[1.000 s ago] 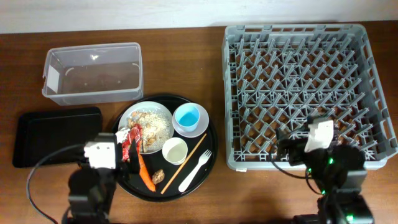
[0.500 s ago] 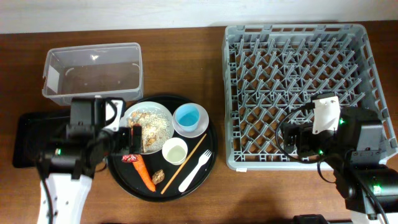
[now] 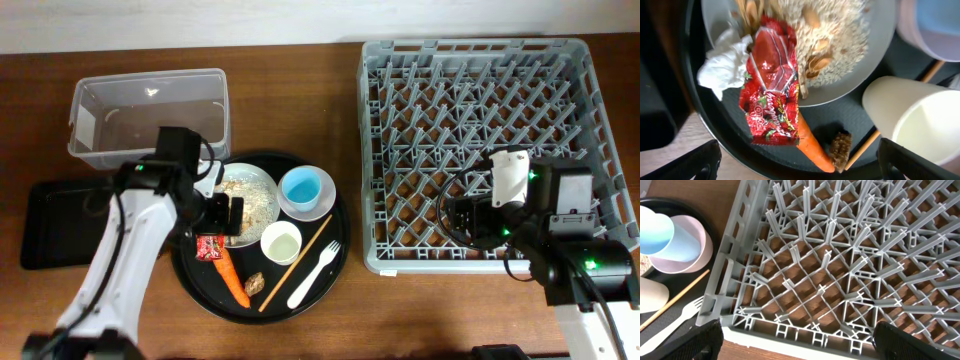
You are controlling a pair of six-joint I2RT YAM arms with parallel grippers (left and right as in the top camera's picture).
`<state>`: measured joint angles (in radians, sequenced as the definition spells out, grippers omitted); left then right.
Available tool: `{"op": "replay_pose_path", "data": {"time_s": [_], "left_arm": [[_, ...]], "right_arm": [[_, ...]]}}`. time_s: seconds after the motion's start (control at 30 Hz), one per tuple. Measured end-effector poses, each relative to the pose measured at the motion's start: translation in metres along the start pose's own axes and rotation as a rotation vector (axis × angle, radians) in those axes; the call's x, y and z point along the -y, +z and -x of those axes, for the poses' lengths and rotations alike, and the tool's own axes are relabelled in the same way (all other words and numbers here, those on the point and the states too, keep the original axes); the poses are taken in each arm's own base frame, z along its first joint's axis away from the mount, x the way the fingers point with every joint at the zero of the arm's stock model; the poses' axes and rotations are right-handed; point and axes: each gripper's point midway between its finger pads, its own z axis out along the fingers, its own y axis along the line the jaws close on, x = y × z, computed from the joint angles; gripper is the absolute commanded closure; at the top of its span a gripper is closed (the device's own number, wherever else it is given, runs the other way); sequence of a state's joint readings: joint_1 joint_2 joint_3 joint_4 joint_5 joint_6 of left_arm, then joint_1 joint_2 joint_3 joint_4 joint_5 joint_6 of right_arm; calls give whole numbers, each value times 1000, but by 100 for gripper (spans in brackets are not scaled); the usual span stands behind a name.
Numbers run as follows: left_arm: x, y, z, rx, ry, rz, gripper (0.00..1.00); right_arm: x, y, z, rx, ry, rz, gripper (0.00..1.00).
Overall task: Sort waste into correct bins and load items into the dishwasher rack
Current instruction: 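Move left gripper to the plate and grasp the red wrapper and tissue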
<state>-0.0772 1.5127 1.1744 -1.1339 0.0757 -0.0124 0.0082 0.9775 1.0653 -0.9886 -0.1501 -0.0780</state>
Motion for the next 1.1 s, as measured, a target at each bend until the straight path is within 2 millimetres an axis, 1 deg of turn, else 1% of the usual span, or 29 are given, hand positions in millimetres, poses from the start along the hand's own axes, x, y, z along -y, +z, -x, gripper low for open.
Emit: {"op": "replay_pose_path", "data": {"time_s": [0.1,0.2,0.33,0.37,0.4,0.47,0.53,0.67,0.8,0.97,1.03,1.1], "left_arm": [[-1,17,-2,-61,-12,1,1],[-2,33,2,-94,-15,2,5],[-3,45,11,-84,-16,0,10],[-2,46,14,-74,-13,0,11],[0,46,20,-51,-8,-2,16],[3,47,28,-20,2,-5,19],[7,47,36,15,17,-7,24],[13,47,49,69,38,-11,27],[14,48,51,75,43,-7,28],[9,61,51,44,40,20,31],[8,68,50,29,39,25,37],[5,71,51,27,39,42,46]], "right_arm": [[0,0,0,0,0,0,1],[0,0,0,0,0,0,1],[0,0,0,-1,0,0,1],[0,0,0,-1,0,0,1],[0,0,0,-1,0,0,1],[0,0,-1,-3,0,0,1],[0,0,-1,-3,1,0,1],[0,0,-1,-4,1,0,1],[0,0,-2,-7,1,1,1],[0,0,-2,-8,1,1,1],[0,0,-2,-8,1,1,2],[0,0,-2,-8,1,1,1]]}}
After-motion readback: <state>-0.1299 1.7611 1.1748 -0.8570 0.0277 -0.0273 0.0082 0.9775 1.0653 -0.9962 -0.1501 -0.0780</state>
